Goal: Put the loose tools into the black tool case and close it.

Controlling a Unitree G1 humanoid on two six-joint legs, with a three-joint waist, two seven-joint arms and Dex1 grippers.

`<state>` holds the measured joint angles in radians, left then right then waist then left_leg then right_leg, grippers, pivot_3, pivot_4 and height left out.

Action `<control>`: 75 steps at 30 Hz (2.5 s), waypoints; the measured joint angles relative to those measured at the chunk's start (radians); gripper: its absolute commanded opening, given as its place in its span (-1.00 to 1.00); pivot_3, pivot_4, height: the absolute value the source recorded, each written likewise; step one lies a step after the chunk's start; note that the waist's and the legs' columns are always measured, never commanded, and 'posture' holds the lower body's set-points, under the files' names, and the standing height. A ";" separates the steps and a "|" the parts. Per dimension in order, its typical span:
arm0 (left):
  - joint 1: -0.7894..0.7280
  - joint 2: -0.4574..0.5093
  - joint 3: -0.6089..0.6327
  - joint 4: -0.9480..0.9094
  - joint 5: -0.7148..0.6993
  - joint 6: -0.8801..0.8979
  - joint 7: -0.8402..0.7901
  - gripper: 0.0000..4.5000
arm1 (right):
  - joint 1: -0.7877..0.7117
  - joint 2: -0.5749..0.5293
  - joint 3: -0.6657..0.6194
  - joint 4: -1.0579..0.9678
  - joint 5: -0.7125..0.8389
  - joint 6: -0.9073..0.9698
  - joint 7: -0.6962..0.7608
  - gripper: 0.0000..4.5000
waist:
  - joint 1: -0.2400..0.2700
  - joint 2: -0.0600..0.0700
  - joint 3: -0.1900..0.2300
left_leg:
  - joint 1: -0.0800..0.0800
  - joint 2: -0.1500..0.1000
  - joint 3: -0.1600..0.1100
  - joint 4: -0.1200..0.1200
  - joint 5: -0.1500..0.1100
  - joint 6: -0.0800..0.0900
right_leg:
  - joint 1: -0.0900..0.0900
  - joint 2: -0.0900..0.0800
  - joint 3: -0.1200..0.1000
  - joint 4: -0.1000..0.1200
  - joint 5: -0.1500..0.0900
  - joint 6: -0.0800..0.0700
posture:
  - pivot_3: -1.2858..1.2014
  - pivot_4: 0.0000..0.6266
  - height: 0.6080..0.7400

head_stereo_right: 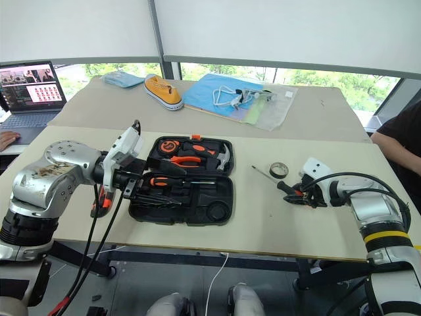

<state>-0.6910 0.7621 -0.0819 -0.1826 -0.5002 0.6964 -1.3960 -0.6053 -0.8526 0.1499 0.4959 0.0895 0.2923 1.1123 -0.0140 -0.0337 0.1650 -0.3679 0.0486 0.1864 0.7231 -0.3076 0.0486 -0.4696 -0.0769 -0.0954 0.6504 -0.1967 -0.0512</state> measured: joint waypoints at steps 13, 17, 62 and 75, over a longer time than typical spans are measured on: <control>0.109 0.189 0.064 0.076 0.004 -0.059 -0.038 1.00 | 0.029 -0.050 -0.099 -0.556 0.240 0.276 0.125 -0.55 | -0.026 0.006 0.001 | 0.001 0.003 -0.001 -0.003 0.001 -0.003 | -0.003 0.001 0.001 0.001 -0.001 -0.001 | 0.03 -0.52 0.67; 0.212 0.256 0.134 0.064 -0.004 -0.061 -0.033 1.00 | -0.079 0.103 0.079 -0.603 0.188 0.288 0.099 -0.55 | -0.026 0.006 0.001 | 0.001 0.001 -0.001 -0.004 0.002 -0.004 | -0.005 -0.001 0.000 0.006 -0.003 -0.005 | 0.03 -0.52 0.67; 0.266 0.261 0.186 0.004 -0.040 -0.060 0.100 1.00 | -0.267 0.461 0.279 -0.277 -0.067 0.237 -0.026 -0.99 | -0.005 0.005 0.001 | -0.002 0.001 0.004 -0.003 0.002 -0.005 | -0.011 0.000 -0.001 0.013 -0.007 -0.010 | 0.03 -0.52 0.67; 0.266 0.252 0.181 0.017 -0.038 -0.066 0.110 1.00 | -0.278 0.504 0.343 -0.220 -0.155 0.113 -0.064 -0.99 | -0.027 0.005 0.000 | 0.004 0.002 0.004 -0.007 0.005 -0.009 | -0.007 -0.001 0.000 0.015 -0.007 -0.010 | 0.03 -0.52 0.67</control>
<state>-0.4250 1.0140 0.0991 -0.1654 -0.5386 0.6302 -1.2855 -0.8830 -0.3486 0.4925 0.2762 -0.0654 0.4056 1.0481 -0.0408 -0.0287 0.1653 -0.3638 0.0502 0.1906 0.7165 -0.3030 0.0397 -0.4766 -0.0775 -0.0952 0.6651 -0.2040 -0.0616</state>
